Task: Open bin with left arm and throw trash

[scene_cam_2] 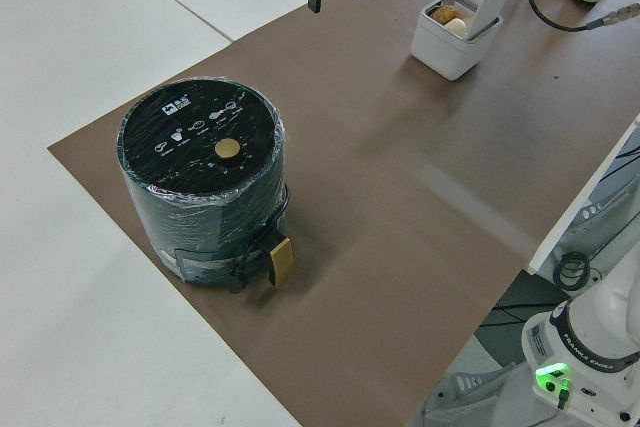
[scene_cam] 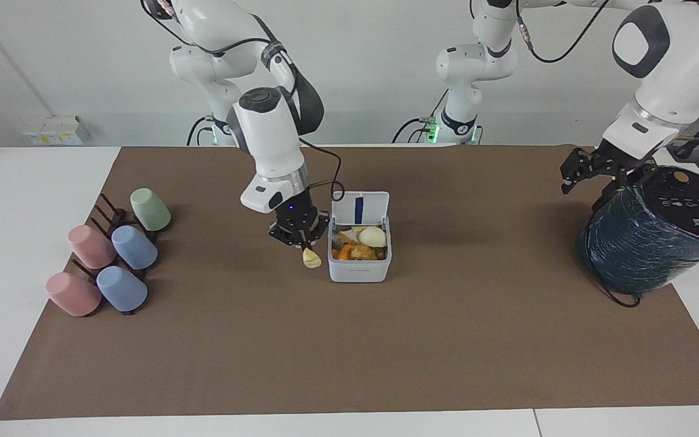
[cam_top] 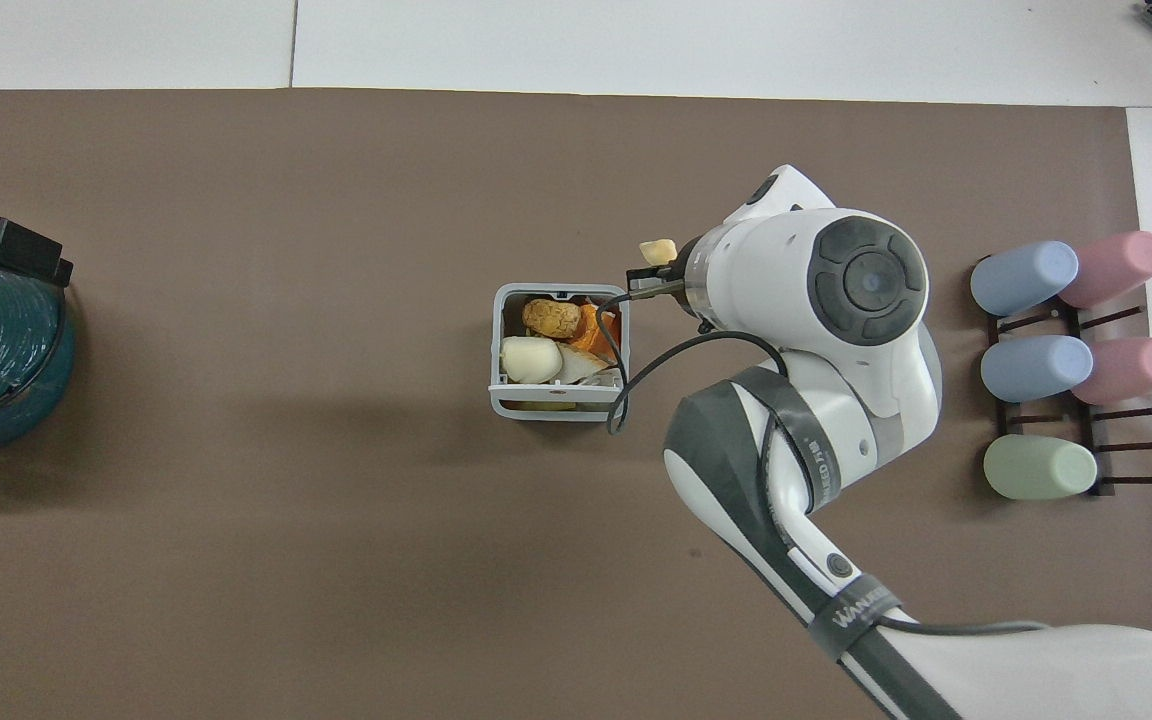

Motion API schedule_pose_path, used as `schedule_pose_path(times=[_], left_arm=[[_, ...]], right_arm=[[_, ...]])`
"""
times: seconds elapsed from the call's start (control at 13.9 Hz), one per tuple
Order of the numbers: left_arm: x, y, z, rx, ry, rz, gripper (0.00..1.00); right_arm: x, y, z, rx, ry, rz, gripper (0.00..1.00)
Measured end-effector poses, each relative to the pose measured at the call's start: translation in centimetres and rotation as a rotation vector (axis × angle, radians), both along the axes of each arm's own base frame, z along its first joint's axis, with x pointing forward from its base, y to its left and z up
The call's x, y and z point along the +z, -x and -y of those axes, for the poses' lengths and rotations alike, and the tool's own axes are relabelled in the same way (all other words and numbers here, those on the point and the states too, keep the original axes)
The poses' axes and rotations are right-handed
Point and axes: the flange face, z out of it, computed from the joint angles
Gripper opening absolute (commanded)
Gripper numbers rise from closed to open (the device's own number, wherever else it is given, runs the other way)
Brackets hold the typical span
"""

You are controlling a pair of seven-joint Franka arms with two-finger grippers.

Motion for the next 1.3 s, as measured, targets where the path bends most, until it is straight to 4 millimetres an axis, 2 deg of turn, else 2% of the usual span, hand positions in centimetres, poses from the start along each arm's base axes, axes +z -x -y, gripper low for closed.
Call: schedule_pose_path(times=[0.43,0.58,0.72,0.86,1.01,1.15,1.22,1.3], left_arm=[[1.6,1.0,3.7,0.030,-0.023,0.032,0.90],[1.1,1.2,4.3,0.038,-0.023,0.049,1.00],[0.5,1.4,4.2,0.040,-0.024,0.047,1.00],[0.4,1.4,4.1,0.042,-0.025,0.049,1.00],[0.5,1.3,3.8,0.043,-0.039,0.052,1.00],[0.6,1.3,3.5,0.041,-0.077,0.060,1.00],[0.7,1.3,3.5,0.040,-0.081,0.064,1.00],[0.7,1.3,3.5,0.039,-0.082,0.066,1.00]], right_arm=[[-0.4,2.2,-5.5,-0.194,-0.091,-0.062,0.00],[-1.0,3.1,-7.1,-0.227,-0.103,-0.085,0.00],[-1.7,3.4,-7.8,-0.264,-0.113,-0.106,0.00],[-2.3,3.4,-7.9,-0.278,-0.112,-0.120,0.08],[-2.8,3.5,-7.9,-0.281,-0.103,-0.137,0.09],[-3.2,3.7,-7.7,-0.284,-0.081,-0.162,0.16],[-3.2,3.8,-7.7,-0.284,-0.075,-0.168,0.25],[-3.3,3.8,-7.7,-0.285,-0.072,-0.171,0.41]])
